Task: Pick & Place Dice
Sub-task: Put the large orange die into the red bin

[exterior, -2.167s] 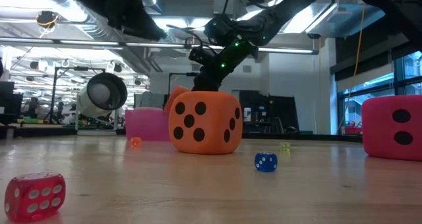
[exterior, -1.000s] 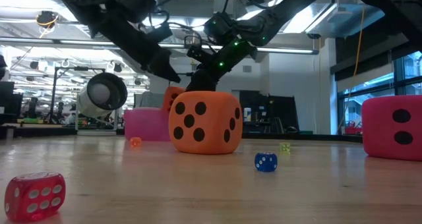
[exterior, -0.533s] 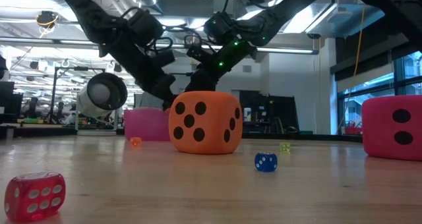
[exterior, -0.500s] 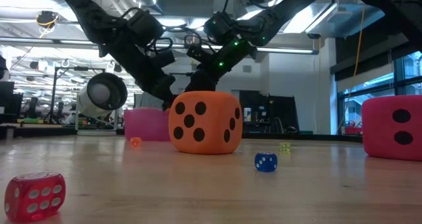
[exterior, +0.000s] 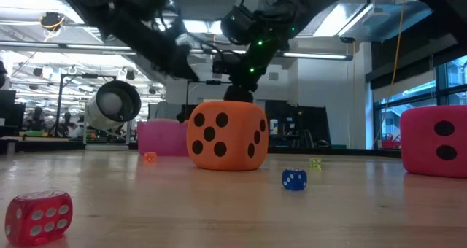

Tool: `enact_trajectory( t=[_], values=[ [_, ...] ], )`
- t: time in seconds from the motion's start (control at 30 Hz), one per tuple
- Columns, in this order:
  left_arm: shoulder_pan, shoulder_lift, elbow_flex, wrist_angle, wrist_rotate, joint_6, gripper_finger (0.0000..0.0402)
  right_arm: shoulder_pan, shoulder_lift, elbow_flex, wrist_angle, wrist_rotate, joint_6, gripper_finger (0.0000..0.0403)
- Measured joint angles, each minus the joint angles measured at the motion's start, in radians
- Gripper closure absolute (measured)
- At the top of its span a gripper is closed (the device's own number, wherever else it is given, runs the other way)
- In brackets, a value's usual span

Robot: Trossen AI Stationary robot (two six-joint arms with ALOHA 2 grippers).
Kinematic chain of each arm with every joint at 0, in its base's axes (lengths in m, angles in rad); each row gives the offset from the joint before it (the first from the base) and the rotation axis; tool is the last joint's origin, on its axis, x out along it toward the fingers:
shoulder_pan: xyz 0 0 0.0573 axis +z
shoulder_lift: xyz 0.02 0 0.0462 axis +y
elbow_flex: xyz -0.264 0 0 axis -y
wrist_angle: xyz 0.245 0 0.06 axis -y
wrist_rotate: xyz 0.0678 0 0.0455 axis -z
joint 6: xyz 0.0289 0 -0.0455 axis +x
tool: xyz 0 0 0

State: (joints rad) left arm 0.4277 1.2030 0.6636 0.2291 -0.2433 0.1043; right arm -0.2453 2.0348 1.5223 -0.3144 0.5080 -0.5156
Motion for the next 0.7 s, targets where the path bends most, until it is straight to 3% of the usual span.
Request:
enact_trajectory(
  t=[0.2,0.37,0.6,0.7],
  values=[
    [-0.054,-0.065,0.0,-0.057,0.094,-0.071,0.0395,0.073,-0.019,0.017,-0.119,0.005,0.054,0.0046],
    [-0.086,-0.068,0.0,-0.124,0.166,-0.054,0.0382,0.129,-0.039,0.079,-0.268,0.046,0.231,0.0052],
    [-0.172,-0.067,0.0,-0.128,0.212,-0.029,0.032,0.178,-0.144,0.12,-0.537,0.042,0.488,0.0053],
    [-0.219,-0.067,0.0,-0.126,0.165,0.005,0.0285,0.192,-0.207,0.12,-0.671,0.042,0.6,0.0053]
  ],
)
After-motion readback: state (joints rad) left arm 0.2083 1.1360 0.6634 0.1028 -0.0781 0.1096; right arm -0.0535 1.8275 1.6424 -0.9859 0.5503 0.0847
